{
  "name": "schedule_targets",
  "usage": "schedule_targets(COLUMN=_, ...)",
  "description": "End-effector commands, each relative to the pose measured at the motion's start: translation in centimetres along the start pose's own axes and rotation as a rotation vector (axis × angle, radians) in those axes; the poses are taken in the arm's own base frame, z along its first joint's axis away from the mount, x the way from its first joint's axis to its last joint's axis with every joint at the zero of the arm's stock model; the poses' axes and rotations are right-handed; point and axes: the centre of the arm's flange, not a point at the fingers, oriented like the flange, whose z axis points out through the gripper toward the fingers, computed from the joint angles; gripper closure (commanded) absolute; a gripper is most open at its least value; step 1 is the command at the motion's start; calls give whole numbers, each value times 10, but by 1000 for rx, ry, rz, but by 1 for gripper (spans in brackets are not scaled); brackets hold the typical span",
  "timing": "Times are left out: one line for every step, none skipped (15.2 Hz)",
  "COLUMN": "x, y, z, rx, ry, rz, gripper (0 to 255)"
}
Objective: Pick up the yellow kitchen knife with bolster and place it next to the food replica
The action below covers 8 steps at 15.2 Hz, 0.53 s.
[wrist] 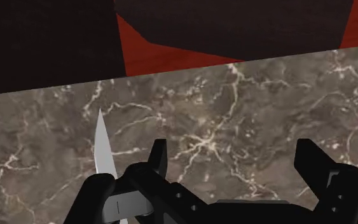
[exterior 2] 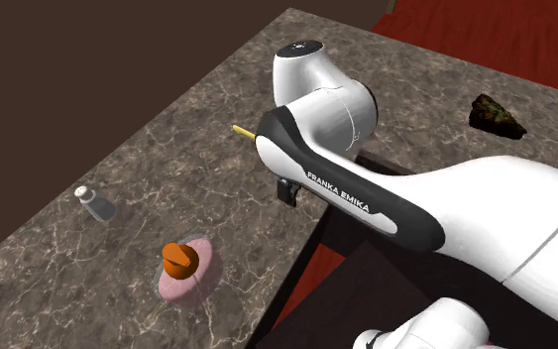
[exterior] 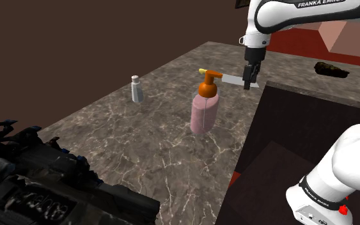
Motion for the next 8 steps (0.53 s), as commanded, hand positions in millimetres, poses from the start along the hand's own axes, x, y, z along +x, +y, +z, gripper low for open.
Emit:
schedule_targets(x=18, y=16, z=-5, rx=-7, ry=8, rz=-17, gripper=0)
schedule_targets(x=29, y=22, z=-7, rx=-10, ry=12, rz=-25, gripper=0)
schedule_targets(x=39, y=29, z=-9, rx=-13, ry=16, rz=-33, gripper=0)
schedule_targets(x=50, y=35, z=-11, rx=-17, ry=20, rz=-41, gripper=0)
schedule_targets(x=60, y=41, z=-13, rx=-20, ry=24, rz=-50, gripper=0)
schedule_targets(x=71, y=48, z=-15, rx=-23, ry=28, rz=-58, gripper=0)
schedule_targets(x=81, y=54, z=-17, rx=-26, ry=33, rz=-66, gripper=0)
schedule_targets(x=92, y=60, z=-20, rx=-29, ry=37, rz=-74, gripper=0)
